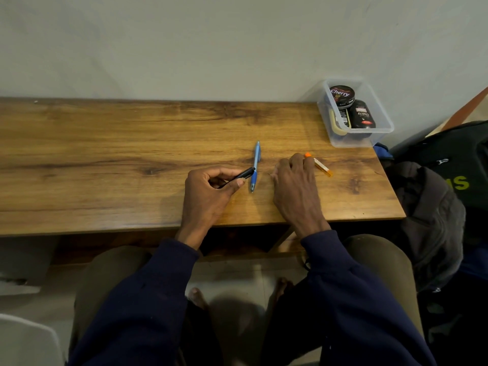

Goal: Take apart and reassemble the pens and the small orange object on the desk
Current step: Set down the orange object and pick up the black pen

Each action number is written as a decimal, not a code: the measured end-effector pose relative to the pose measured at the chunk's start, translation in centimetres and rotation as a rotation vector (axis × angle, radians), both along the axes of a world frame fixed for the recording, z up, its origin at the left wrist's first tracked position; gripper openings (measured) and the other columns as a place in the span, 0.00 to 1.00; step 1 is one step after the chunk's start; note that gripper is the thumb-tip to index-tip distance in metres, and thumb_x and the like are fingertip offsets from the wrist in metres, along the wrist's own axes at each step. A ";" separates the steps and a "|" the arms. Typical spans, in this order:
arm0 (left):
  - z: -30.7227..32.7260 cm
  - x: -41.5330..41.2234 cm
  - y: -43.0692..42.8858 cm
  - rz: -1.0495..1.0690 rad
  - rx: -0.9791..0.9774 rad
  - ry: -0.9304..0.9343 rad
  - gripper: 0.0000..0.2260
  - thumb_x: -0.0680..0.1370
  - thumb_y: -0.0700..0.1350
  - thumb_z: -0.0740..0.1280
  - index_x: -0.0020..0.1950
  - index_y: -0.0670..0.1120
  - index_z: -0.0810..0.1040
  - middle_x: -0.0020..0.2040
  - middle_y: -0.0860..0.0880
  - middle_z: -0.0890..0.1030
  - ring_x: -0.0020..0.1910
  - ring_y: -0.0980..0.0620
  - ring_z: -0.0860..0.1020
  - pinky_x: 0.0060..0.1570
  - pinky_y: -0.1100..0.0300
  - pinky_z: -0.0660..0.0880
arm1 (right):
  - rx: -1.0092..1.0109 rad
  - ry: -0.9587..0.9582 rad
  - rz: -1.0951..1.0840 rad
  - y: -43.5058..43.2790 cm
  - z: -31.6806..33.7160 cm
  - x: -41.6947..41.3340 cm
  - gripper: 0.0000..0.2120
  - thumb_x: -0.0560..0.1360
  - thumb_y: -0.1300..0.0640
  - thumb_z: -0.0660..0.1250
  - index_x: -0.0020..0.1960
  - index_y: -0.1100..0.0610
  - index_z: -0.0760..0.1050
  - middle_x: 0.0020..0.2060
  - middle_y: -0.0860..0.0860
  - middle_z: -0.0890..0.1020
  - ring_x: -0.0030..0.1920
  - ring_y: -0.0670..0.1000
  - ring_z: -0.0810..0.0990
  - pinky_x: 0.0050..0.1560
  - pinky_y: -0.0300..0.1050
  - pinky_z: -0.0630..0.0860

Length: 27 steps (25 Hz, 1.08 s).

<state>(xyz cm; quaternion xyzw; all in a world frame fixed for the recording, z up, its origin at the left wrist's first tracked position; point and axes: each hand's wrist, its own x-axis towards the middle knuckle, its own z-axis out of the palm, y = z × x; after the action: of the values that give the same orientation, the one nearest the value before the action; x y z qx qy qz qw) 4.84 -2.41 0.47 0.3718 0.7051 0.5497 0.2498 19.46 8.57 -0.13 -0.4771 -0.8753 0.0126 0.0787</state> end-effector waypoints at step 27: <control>-0.2 -0.1 0.2 -0.012 0.009 0.005 0.09 0.74 0.40 0.78 0.54 0.49 0.87 0.50 0.57 0.87 0.51 0.61 0.84 0.52 0.64 0.80 | -0.048 -0.012 -0.023 0.0 -0.1 0.0 0.10 0.83 0.59 0.60 0.63 0.60 0.71 0.65 0.60 0.69 0.68 0.62 0.66 0.66 0.56 0.67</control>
<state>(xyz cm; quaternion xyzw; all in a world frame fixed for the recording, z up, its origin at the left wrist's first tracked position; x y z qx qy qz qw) 4.77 -2.24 0.23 0.3786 0.7010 0.5504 0.2497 19.49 8.53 -0.27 -0.4890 -0.8696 0.0299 0.0621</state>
